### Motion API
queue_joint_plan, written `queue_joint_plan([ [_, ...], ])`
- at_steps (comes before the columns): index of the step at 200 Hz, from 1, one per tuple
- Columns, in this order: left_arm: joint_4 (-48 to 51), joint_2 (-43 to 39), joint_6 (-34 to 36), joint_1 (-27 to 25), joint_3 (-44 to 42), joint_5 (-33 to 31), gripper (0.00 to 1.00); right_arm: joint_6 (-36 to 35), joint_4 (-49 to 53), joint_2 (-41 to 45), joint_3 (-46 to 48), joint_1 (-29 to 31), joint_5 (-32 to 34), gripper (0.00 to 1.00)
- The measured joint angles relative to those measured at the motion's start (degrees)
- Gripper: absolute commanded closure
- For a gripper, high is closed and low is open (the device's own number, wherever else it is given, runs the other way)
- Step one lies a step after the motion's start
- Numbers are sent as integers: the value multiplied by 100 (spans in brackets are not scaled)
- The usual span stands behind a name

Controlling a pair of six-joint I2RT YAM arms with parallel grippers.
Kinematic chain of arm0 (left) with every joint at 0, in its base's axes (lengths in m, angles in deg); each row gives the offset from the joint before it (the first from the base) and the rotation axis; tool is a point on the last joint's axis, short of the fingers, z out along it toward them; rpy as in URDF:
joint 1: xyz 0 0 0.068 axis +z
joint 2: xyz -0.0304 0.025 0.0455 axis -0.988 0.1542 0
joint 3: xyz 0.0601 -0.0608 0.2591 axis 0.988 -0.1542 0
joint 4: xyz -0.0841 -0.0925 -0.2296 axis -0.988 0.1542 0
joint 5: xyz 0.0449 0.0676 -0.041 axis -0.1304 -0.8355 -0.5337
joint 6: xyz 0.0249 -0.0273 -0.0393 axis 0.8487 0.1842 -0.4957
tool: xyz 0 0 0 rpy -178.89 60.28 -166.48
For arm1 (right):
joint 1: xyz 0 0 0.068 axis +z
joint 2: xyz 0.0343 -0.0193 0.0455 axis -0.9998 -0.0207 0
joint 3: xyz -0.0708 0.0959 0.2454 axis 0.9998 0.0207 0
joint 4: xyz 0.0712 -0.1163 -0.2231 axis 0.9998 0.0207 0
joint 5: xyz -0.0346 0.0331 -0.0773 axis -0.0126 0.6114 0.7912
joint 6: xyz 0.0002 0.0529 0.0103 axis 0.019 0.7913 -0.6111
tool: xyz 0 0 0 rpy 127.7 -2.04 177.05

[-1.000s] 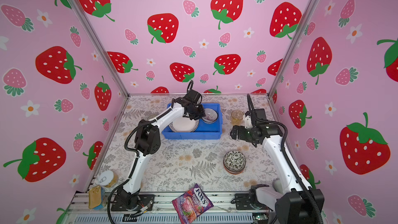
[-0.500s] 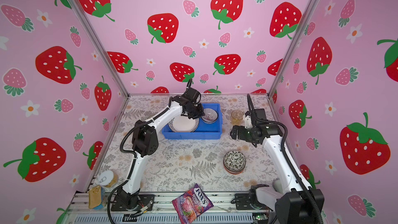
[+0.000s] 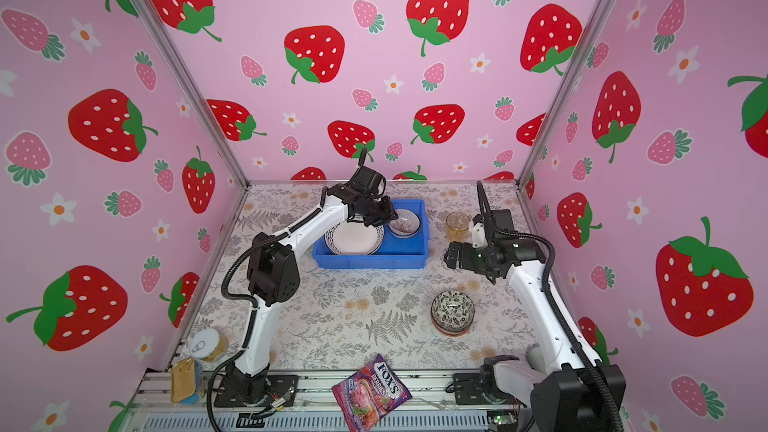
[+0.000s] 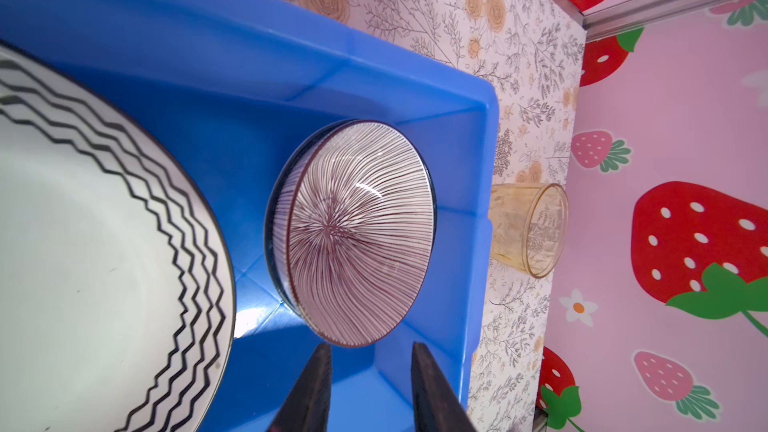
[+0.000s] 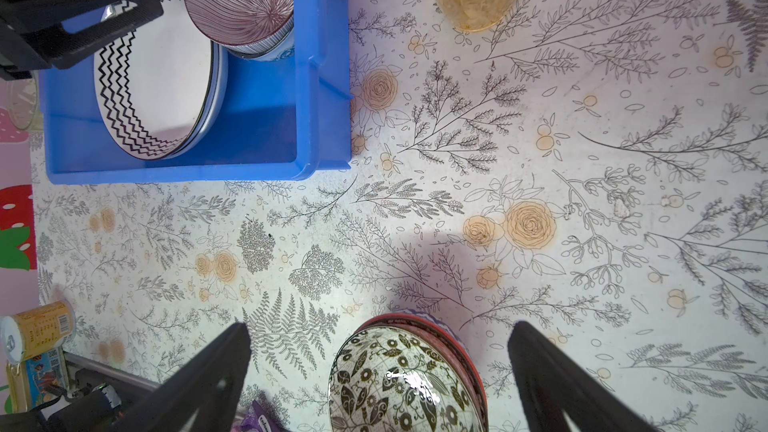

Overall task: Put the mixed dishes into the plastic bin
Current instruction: 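Open the left gripper and release the pink-striped bowl in the bin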

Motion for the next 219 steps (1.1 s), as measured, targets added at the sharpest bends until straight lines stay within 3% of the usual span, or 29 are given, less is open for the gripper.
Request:
queue_joint_plan([
  [219,-852,181,-188,7,-514,258,65,4,11,0,55,-2,4,1],
])
